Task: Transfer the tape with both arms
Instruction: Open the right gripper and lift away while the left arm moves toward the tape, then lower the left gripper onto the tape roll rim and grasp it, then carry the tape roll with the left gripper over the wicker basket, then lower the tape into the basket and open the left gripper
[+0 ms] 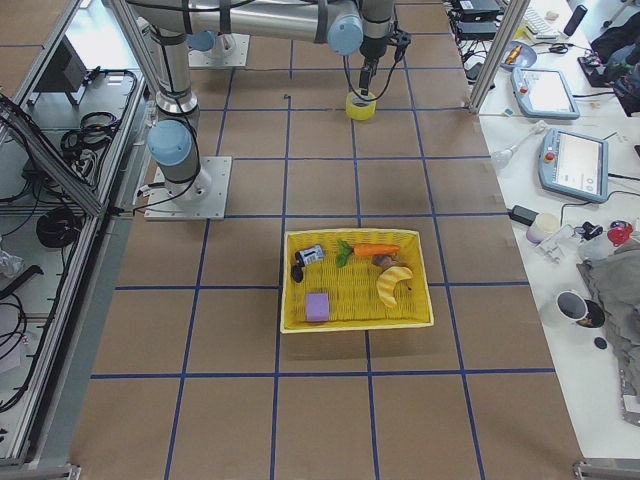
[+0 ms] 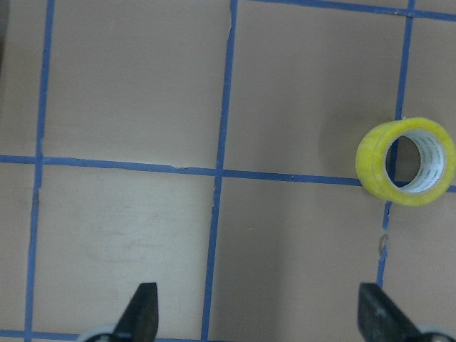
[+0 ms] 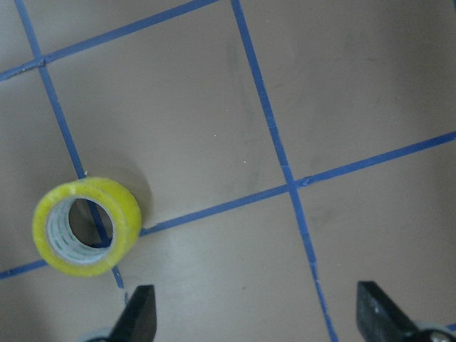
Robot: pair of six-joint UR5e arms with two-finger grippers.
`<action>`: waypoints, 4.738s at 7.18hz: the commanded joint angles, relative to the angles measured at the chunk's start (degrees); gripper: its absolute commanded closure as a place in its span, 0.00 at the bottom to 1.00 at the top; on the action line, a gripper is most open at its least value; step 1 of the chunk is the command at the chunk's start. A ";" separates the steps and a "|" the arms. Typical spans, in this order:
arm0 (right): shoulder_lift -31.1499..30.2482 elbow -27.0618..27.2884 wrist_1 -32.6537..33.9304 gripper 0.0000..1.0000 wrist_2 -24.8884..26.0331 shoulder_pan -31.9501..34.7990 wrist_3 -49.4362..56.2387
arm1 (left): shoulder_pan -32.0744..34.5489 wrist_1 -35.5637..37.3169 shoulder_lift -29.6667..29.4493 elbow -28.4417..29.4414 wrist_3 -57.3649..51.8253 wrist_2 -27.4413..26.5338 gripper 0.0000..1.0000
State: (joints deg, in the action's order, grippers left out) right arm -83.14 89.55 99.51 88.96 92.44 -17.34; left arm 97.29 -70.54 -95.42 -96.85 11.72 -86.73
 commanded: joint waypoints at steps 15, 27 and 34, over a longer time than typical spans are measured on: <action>-10.90 3.70 -11.18 0.00 2.88 -1.56 16.28 | 5.82 29.93 -21.40 -3.87 11.60 2.17 1.00; -10.47 5.72 -12.42 0.00 2.09 -1.48 16.11 | -46.37 3.99 -18.11 9.92 -57.46 4.37 1.00; -10.46 5.46 -12.06 0.00 2.62 -1.48 16.02 | -49.66 14.64 -27.46 6.87 -63.66 4.90 0.00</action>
State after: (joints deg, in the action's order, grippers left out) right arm -93.53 95.03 87.44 91.37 90.97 -1.29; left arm 47.46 -55.94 -123.14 -88.73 -52.41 -81.81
